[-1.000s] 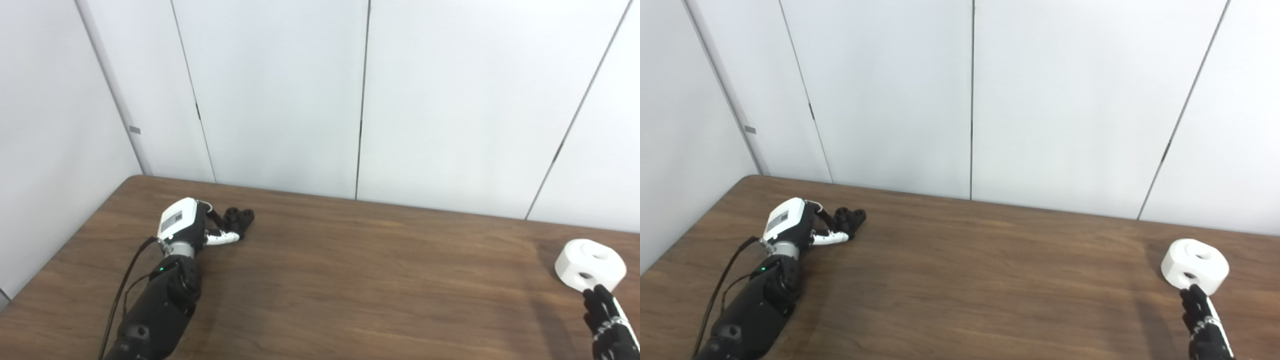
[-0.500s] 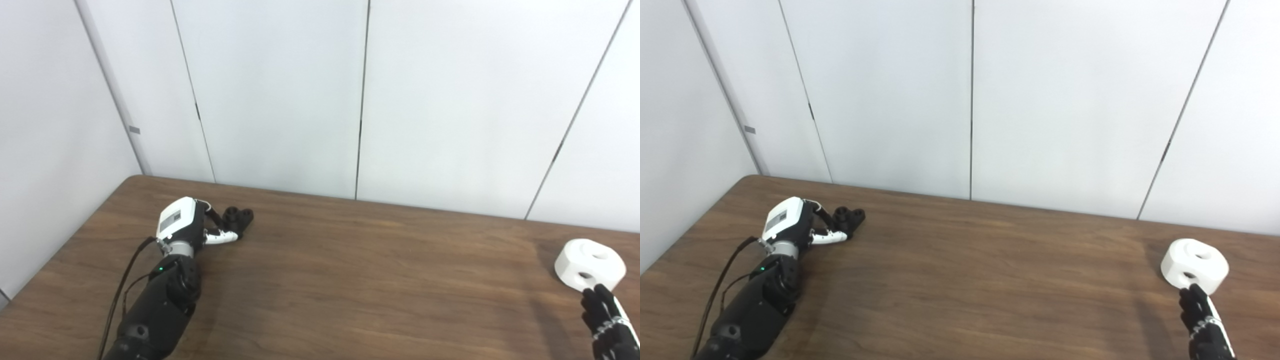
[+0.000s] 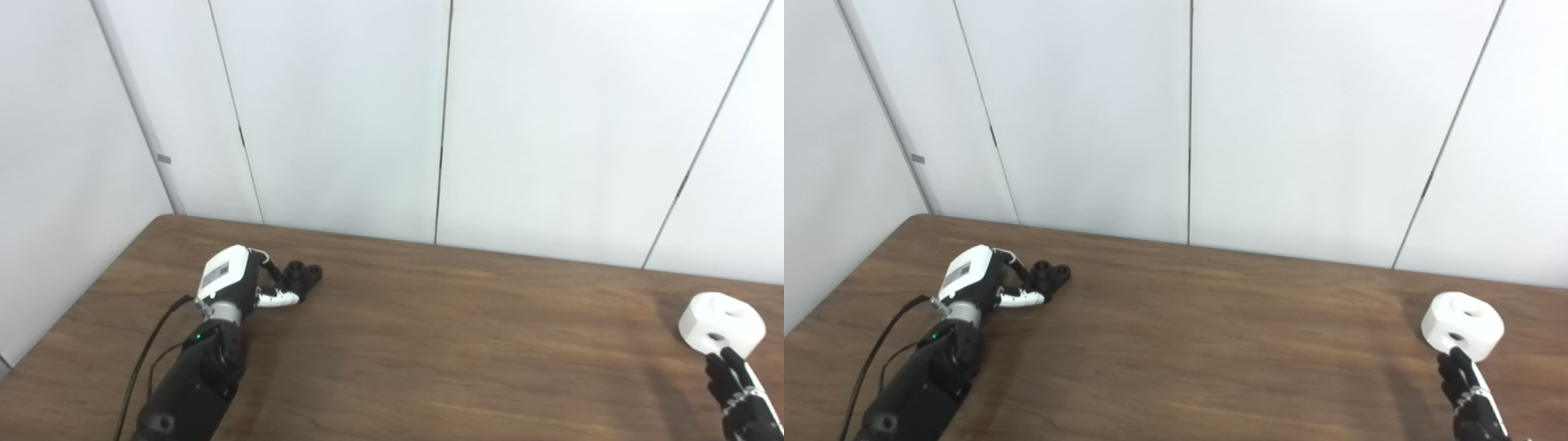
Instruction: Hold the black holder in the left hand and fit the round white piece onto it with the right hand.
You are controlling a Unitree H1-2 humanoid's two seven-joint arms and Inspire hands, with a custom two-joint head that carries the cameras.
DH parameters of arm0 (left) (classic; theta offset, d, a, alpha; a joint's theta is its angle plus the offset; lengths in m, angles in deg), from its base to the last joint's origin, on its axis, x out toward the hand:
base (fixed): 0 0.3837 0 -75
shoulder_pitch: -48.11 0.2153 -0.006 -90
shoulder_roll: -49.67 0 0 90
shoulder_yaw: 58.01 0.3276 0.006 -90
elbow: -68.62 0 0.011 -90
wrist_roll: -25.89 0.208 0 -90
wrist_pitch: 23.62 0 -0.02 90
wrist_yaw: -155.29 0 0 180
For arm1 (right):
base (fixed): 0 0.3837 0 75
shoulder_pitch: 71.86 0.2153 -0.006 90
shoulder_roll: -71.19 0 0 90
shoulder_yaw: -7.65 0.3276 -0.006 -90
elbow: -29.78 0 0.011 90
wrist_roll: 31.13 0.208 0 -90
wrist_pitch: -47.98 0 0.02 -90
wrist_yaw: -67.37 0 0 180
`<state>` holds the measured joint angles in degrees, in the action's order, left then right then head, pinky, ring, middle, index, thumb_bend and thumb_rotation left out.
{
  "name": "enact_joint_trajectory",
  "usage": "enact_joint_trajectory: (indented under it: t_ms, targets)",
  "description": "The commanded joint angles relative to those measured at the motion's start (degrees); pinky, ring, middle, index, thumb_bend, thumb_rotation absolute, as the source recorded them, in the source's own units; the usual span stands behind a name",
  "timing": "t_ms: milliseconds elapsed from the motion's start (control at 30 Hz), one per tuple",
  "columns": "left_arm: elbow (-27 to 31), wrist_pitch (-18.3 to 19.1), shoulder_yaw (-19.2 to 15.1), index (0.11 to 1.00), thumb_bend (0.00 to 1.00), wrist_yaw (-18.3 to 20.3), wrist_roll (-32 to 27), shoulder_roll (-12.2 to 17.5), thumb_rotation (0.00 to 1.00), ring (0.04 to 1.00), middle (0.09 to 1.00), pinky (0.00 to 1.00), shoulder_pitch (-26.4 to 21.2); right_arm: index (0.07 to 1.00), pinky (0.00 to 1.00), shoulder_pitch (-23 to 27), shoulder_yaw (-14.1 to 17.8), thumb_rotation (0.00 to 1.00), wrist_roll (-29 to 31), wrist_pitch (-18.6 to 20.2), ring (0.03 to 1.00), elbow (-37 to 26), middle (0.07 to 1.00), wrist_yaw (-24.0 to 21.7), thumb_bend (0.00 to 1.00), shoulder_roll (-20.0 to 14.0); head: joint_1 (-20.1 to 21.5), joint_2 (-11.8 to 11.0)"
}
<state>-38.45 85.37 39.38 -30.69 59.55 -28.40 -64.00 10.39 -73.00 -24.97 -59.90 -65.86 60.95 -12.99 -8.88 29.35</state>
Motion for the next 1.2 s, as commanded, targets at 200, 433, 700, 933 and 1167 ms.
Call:
enact_joint_trajectory:
  t_ms: [200,433,700,933,1167]
  targets:
    - [8.50,-5.88,1.82,0.483,0.52,2.08,-0.80,-1.31,0.05,0.835,0.747,0.72,5.44,0.927,0.93,-2.31,-0.54,0.92,-0.06,-0.76,0.931,3.40,0.913,0.83,0.57,1.40,1.56,0.50]
    - [17.06,-4.94,5.21,0.484,0.52,5.59,2.00,-2.08,0.05,0.822,0.761,0.71,9.24,0.918,0.88,-2.51,-0.70,0.90,-0.90,-0.77,0.905,2.69,0.900,1.08,0.59,1.87,3.22,1.20]
    - [25.89,-4.97,10.49,0.484,0.52,9.84,6.06,-4.79,0.05,0.820,0.757,0.73,13.12,0.924,0.90,-3.09,-1.25,0.89,-1.14,0.80,0.922,0.13,0.906,1.26,0.58,2.73,5.14,2.68]
    - [33.12,-3.63,13.72,0.486,0.52,15.37,8.11,-7.41,0.05,0.856,0.778,0.77,15.97,0.932,0.93,-3.28,-1.57,0.91,-2.74,2.76,0.932,-1.86,0.910,2.00,0.57,3.40,7.22,4.21]
    - [35.49,-4.73,17.06,0.486,0.52,17.67,10.03,-10.18,0.05,0.860,0.779,0.77,18.39,0.929,0.93,-3.61,-2.44,0.94,-4.56,5.18,0.926,-4.60,0.910,3.02,0.57,3.58,9.47,7.32]
